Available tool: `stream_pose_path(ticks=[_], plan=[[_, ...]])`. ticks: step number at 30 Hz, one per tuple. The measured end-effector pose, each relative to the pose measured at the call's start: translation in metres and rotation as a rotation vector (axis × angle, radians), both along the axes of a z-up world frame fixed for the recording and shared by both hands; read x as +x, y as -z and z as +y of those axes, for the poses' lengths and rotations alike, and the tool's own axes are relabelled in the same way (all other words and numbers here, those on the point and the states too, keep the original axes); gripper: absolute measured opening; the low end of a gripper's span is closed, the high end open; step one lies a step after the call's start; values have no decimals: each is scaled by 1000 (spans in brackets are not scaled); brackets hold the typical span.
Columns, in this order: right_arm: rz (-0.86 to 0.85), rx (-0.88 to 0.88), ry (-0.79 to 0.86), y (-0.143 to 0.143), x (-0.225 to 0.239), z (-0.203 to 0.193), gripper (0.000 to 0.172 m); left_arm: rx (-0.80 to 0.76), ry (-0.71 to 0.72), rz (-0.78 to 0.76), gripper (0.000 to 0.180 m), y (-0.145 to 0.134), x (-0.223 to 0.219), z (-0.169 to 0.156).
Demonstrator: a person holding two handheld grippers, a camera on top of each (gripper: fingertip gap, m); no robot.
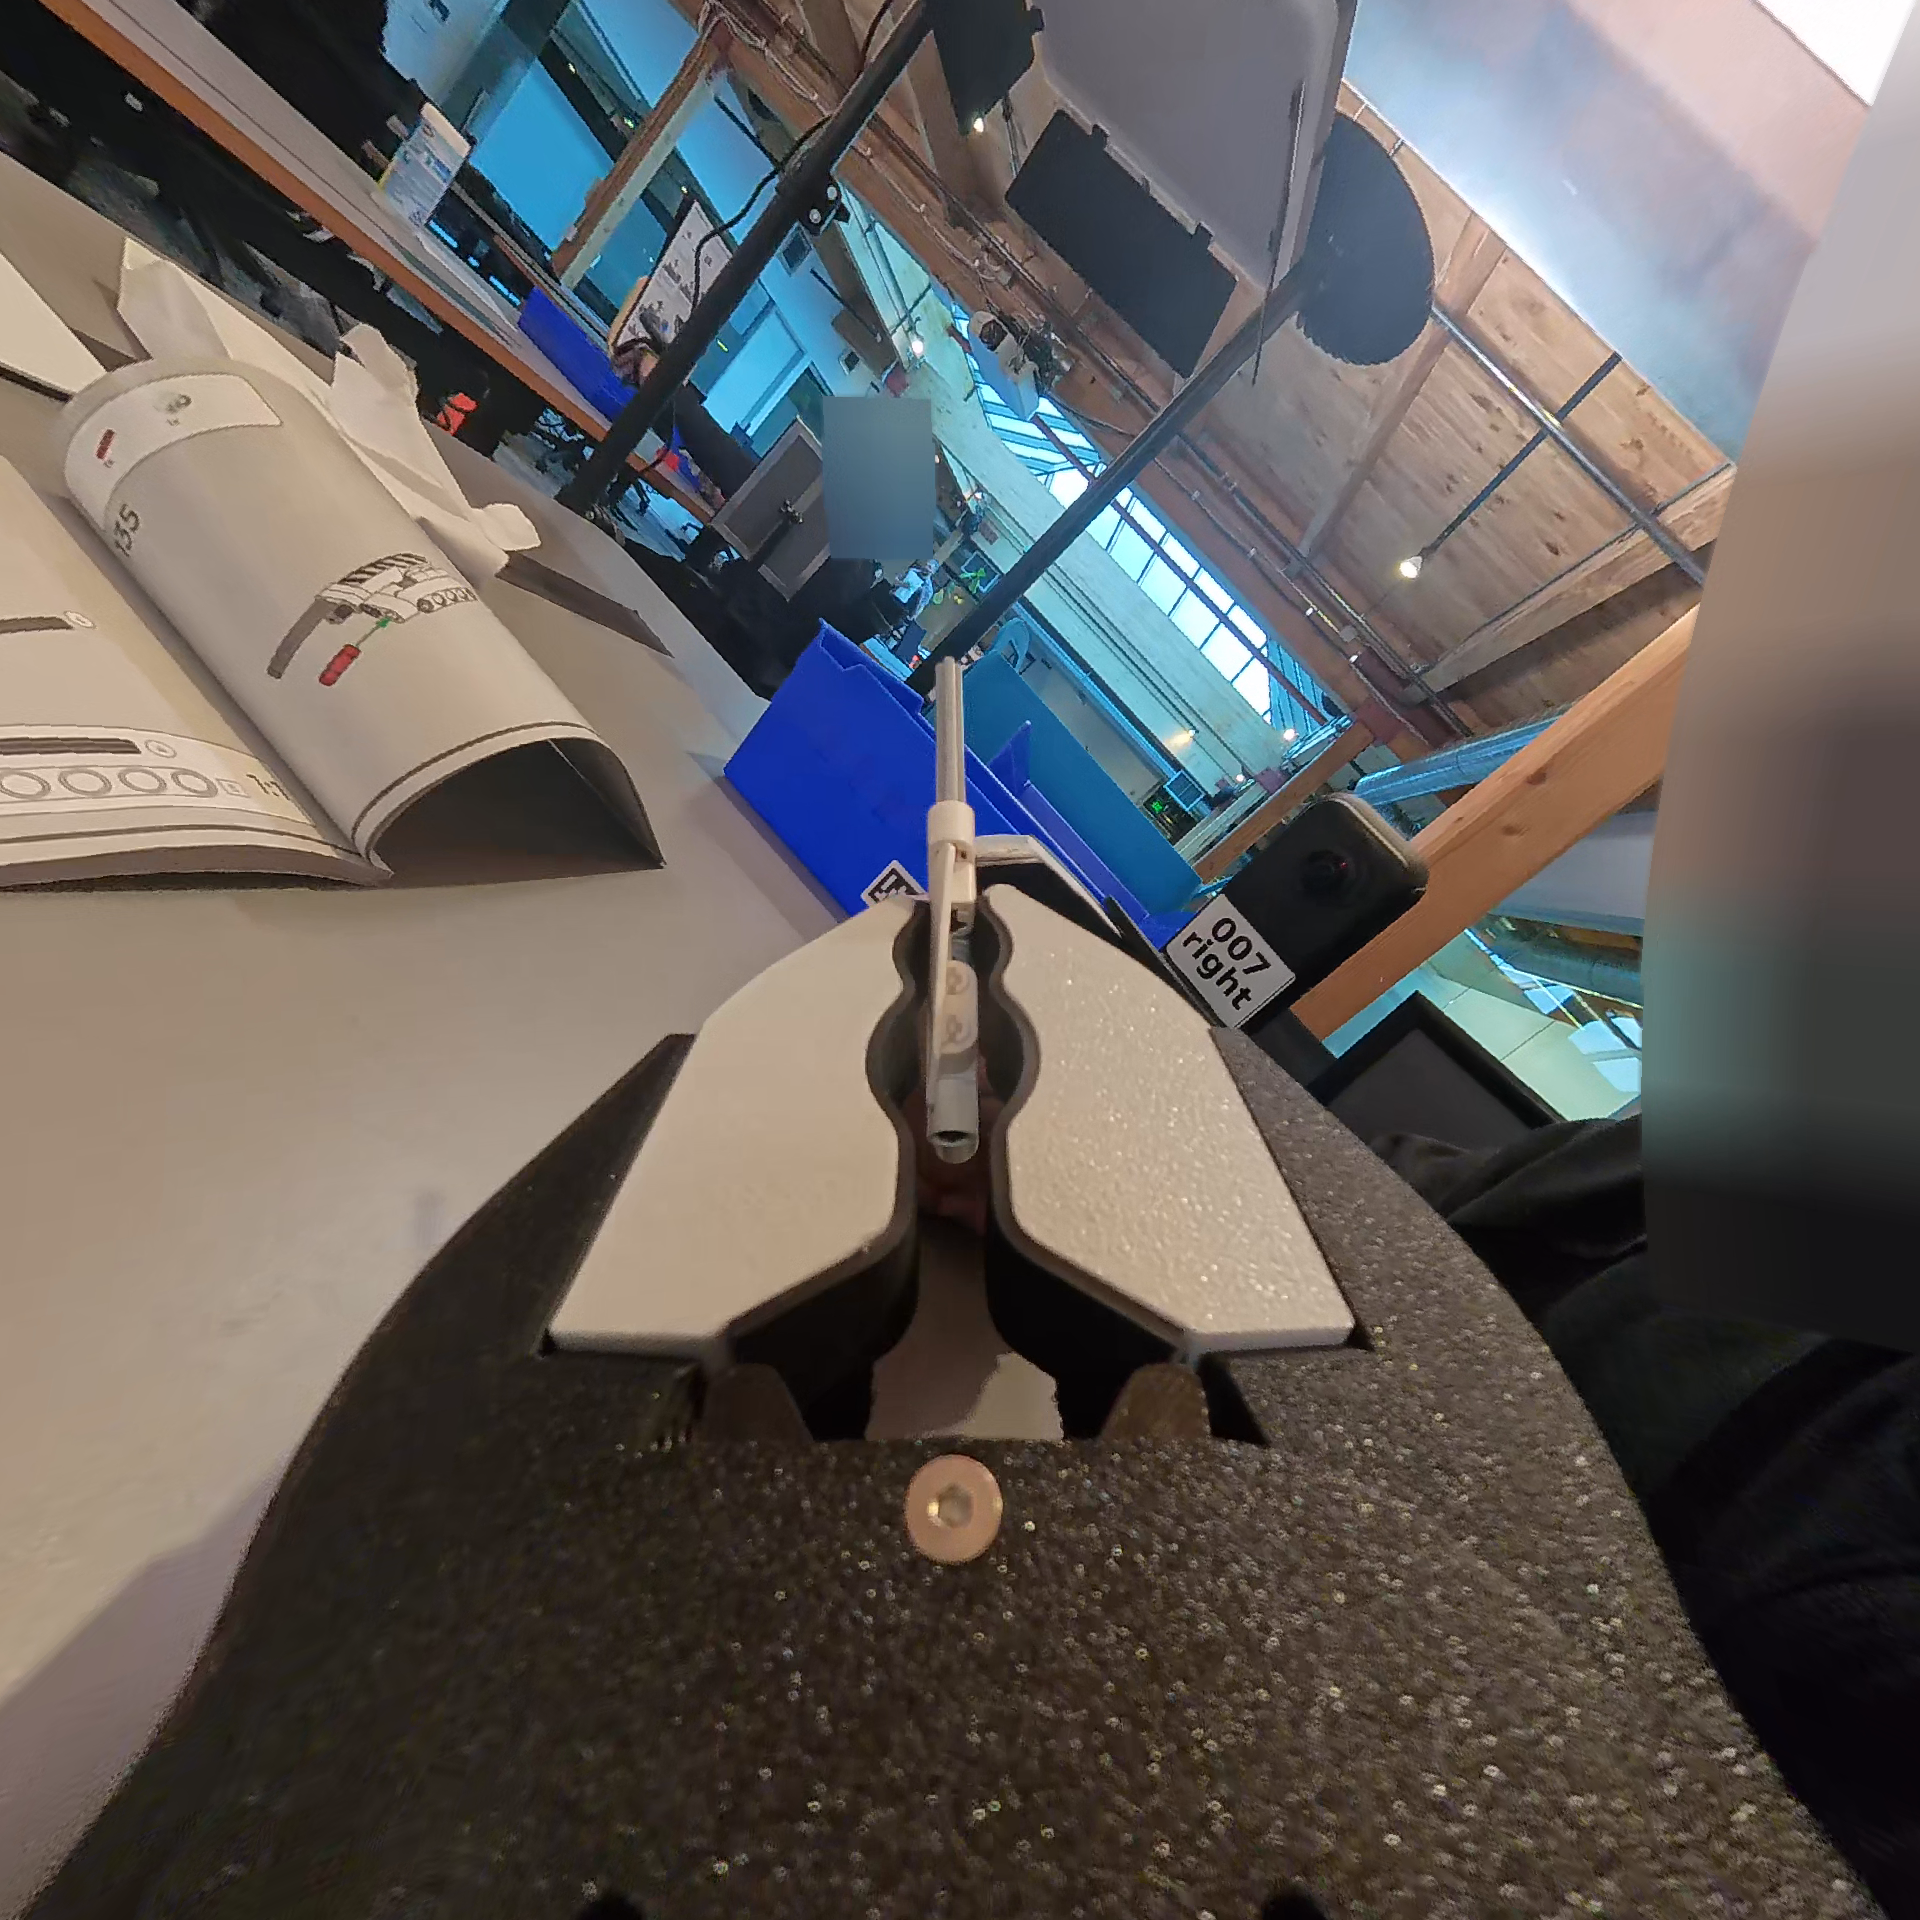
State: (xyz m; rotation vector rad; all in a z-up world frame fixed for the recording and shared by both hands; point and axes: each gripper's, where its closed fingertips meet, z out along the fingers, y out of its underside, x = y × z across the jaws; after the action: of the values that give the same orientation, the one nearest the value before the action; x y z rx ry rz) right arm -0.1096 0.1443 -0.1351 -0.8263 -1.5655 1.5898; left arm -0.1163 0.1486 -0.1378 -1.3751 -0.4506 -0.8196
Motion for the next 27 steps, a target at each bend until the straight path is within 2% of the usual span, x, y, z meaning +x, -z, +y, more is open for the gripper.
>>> stream_pose_path(ticks=[12,27], plan=[[49,101,32,2,2,-6,32,56,80,-167,7,-4,9,-1],[158,276,99,1,7,-14,41,70,112,-210,7,-6,17,-2]])
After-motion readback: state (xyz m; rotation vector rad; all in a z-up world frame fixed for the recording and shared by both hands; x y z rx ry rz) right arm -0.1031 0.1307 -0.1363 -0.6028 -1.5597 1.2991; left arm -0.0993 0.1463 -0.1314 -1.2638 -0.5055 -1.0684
